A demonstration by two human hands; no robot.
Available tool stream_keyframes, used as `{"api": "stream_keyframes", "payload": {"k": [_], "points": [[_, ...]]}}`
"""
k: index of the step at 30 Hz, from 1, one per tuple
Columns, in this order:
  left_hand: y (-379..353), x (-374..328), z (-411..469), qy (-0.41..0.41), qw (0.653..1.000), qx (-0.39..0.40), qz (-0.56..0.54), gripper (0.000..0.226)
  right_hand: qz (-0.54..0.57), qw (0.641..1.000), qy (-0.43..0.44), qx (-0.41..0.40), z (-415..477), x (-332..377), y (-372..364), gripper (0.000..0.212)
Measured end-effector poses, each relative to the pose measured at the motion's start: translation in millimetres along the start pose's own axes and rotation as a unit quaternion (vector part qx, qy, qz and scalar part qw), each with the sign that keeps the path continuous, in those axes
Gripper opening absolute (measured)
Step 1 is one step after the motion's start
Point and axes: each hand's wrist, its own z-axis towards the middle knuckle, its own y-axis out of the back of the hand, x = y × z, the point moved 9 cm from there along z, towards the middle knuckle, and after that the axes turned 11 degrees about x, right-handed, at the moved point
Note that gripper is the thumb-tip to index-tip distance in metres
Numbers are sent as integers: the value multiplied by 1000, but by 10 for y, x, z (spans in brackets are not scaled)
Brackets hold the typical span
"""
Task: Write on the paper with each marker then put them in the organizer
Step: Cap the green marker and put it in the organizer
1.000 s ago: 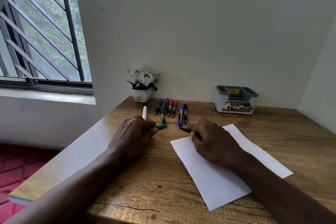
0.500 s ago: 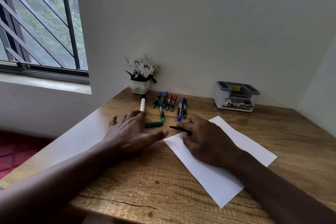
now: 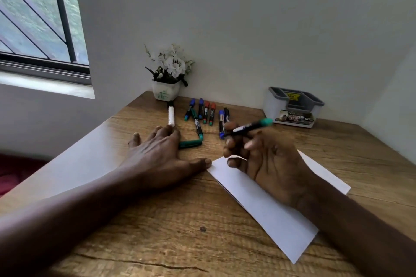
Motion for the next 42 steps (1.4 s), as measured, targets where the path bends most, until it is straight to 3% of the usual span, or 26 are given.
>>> {"api": "stream_keyframes", "payload": {"k": [4,6,10,20,27,31,42], "points": [[1,5,2,-7,1000,1,8,108,-218,974,-30,-53,-21,-30,8,34],[5,21,8,-11,1000,0,12,103,-265,959,-46,-87,-45,-39,25,34],[26,36,14,-15,1000,0,11,95,-374,923,-48,-81,-83,-2,-64,10],[56,35,22,-13,1000,8,11,98,-356,923,-87,-116,-75,-24,-28,6],[58,38,28,-12,1000,5,18,98,-428,890,-10,-157,-19,39,-73,16],[49,38,36,-13,1000,6,16,98,-450,880,-10,-155,-4,35,-81,14],[42,44,30,-14,1000,3,10,99,-433,889,-9,-146,-25,28,-82,15]]}}
